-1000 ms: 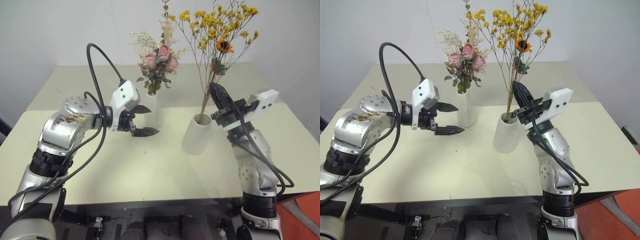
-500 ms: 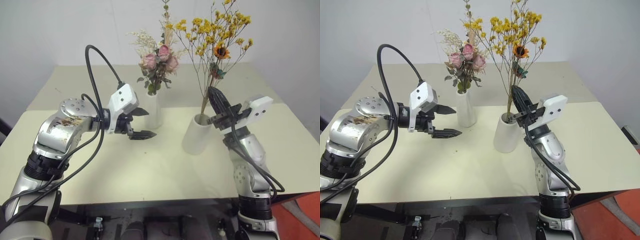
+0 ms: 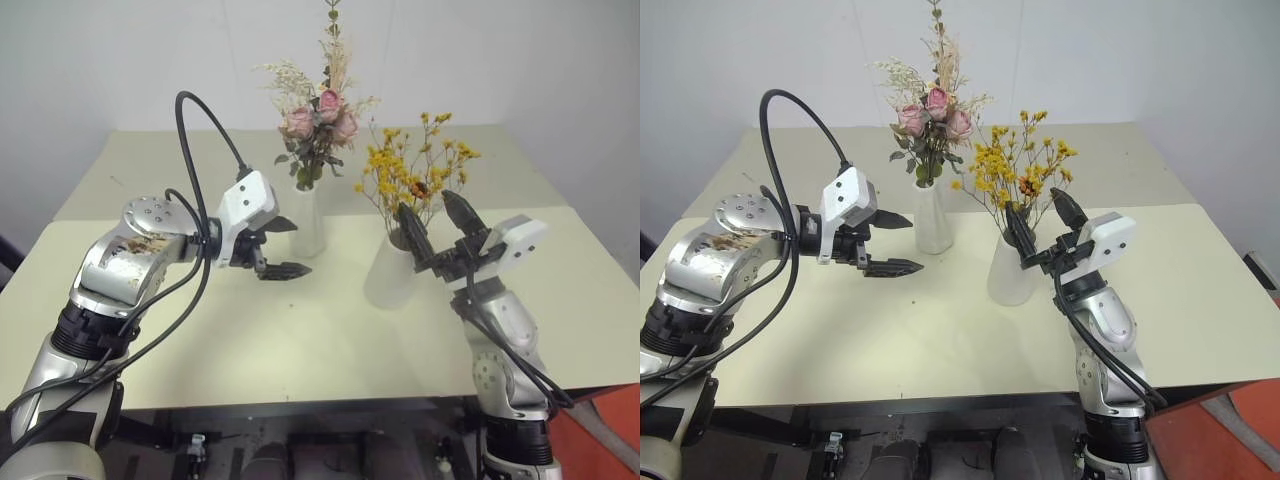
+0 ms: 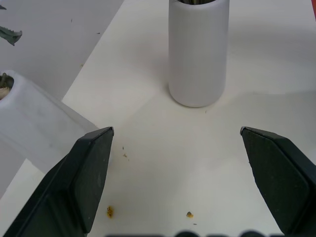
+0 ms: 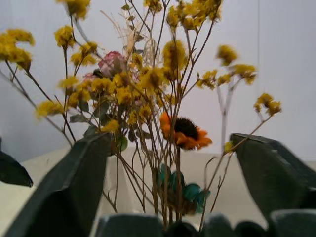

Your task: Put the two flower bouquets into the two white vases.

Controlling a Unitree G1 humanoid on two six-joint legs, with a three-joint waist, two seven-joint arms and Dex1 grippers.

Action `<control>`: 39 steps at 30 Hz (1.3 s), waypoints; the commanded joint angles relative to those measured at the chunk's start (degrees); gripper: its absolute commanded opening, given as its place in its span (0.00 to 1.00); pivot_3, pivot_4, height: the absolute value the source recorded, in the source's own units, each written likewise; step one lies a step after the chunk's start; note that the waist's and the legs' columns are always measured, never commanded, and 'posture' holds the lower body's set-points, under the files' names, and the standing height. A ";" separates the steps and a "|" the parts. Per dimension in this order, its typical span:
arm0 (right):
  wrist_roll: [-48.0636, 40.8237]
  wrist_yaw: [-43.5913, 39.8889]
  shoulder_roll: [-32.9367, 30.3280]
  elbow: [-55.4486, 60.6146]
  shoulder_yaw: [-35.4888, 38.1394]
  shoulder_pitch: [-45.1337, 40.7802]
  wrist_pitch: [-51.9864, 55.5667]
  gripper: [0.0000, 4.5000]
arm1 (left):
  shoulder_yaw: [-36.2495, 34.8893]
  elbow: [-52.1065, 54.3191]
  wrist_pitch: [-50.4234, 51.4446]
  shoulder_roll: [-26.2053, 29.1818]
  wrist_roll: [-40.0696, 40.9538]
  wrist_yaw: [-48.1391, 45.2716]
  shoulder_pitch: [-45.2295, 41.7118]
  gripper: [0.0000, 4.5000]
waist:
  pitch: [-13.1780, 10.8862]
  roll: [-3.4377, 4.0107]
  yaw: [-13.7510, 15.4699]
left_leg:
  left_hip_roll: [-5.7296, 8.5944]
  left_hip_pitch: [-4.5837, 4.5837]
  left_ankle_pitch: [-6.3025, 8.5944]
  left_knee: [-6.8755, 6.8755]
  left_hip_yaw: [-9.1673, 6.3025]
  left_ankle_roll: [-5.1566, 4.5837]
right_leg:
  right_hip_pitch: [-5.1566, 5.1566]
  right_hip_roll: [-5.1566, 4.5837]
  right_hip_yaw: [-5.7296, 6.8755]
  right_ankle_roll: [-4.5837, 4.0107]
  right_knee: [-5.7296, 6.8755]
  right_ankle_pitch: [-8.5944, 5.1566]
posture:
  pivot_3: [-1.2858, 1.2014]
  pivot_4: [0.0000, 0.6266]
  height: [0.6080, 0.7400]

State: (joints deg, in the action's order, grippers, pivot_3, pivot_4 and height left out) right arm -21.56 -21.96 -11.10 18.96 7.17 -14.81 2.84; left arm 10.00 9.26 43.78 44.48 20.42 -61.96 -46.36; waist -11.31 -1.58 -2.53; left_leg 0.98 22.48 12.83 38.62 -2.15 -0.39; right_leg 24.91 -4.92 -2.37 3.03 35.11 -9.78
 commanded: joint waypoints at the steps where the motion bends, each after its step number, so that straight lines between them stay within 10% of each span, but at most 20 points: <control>1: -1.57 -0.58 -1.99 4.96 1.63 1.58 0.02 1.00 | -0.39 0.31 -1.45 0.03 -0.32 -0.21 -0.51 1.00 | 0.00 0.00 0.02 | 0.00 0.00 0.00 0.00 0.00 0.00 | 0.00 0.00 0.00 0.00 0.01 0.00 | 0.52 0.24 1.00; 20: -23.33 -36.79 -47.47 2.36 29.41 18.66 20.21 1.00 | -19.50 6.75 -11.66 8.13 3.33 -0.14 17.47 1.00 | 0.03 -0.12 0.31 | -0.09 -0.06 0.03 0.02 0.25 -0.04 | -0.13 -0.02 -0.06 -0.06 -0.11 -0.04 | 0.52 0.24 1.00; 39: -13.71 -52.14 -59.88 -15.51 30.04 13.38 20.63 1.00 | -43.17 18.57 -14.99 13.64 8.24 0.21 39.32 1.00 | 0.04 -0.16 1.49 | -0.44 -0.10 0.06 0.03 0.62 -0.02 | -0.15 -0.04 -0.03 -0.37 -0.25 -0.24 | 0.52 0.24 1.00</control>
State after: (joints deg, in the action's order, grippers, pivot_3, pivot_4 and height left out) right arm -34.83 -74.81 -70.19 3.59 36.33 0.57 23.24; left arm -30.03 24.41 28.87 57.94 26.76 -62.07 -7.22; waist -11.26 -1.74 -1.04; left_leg 0.52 22.39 12.89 38.65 -1.48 -0.41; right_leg 24.79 -4.97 -2.41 2.67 34.86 -10.02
